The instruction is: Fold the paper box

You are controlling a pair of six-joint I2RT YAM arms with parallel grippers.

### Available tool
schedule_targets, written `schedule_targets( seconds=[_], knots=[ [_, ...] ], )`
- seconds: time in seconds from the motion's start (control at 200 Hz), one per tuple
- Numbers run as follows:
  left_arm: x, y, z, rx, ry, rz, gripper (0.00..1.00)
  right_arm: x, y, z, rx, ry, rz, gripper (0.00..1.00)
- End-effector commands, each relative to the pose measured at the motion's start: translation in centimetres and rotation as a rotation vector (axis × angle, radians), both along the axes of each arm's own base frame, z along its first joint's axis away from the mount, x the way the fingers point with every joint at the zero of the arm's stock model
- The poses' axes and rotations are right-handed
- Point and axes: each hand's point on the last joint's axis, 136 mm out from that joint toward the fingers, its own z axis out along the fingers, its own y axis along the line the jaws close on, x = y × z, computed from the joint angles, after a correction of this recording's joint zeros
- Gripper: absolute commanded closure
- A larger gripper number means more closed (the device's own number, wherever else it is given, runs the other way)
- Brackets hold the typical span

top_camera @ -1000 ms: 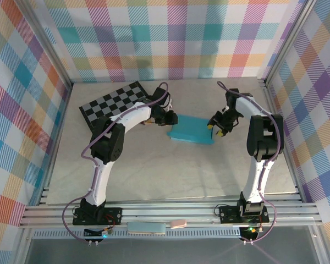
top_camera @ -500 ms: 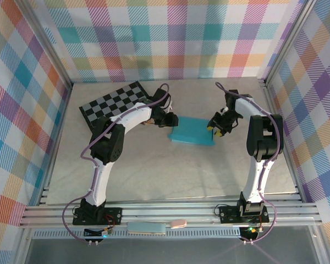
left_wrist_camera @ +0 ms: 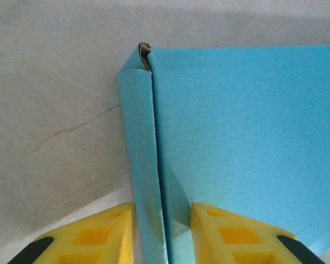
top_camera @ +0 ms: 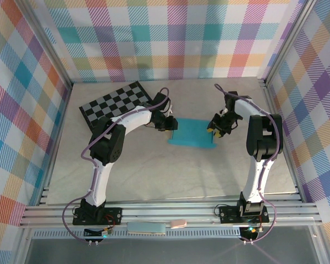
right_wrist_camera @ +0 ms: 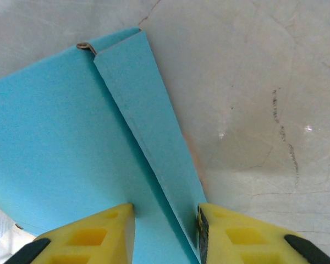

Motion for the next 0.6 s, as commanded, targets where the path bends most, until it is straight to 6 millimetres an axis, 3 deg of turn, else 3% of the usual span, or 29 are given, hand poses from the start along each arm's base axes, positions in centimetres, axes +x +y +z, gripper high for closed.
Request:
schedule_targets(
  seconds=[0.0, 0.335, 0.595],
  knots=[
    [-2.5, 1.2, -3.1, 0.077, 0.102, 0.015, 0.71, -1.3, -0.3, -2.4, -0.023, 0.069, 0.019, 0.69],
    [-2.7, -0.6, -2.3, 0.02, 0.109, 0.03, 0.81, -1.5, 1.3, -2.8, 0.003, 0.076, 0.037, 0.77],
    [-4.2, -1.8, -2.9, 0.009, 0.147, 0.035, 0.92, -2.2, 2.4, -3.4, -0.003, 0.107, 0.054, 0.85]
  ],
)
